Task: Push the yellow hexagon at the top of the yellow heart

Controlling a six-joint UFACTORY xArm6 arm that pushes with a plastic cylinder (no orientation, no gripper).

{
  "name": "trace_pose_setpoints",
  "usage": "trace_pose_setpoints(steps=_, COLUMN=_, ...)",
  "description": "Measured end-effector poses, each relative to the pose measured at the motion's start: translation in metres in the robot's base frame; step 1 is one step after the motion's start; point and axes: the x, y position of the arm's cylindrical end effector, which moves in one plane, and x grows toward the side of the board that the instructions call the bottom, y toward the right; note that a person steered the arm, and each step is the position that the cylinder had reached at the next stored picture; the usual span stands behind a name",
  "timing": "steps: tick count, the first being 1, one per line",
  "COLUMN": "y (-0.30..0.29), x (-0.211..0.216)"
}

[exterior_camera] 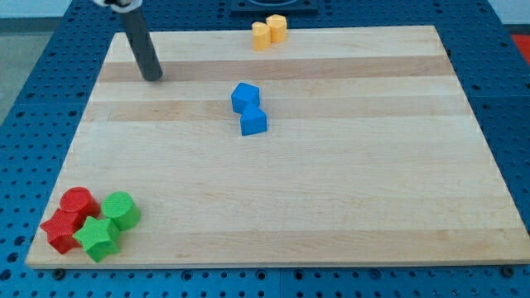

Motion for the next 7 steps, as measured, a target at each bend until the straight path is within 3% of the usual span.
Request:
trace_pose_setpoints(steps=1, y=0.052, x=-0.005)
trace_pose_setpoints(steps=3, y=0.232, x=-0.008)
trace_pose_setpoints(steps=4, y=0.280, x=-0.038)
trace_pose_setpoints(steps=6, y=0.272, x=-0.101)
trace_pose_setpoints(steps=7, y=0.265, x=-0.101)
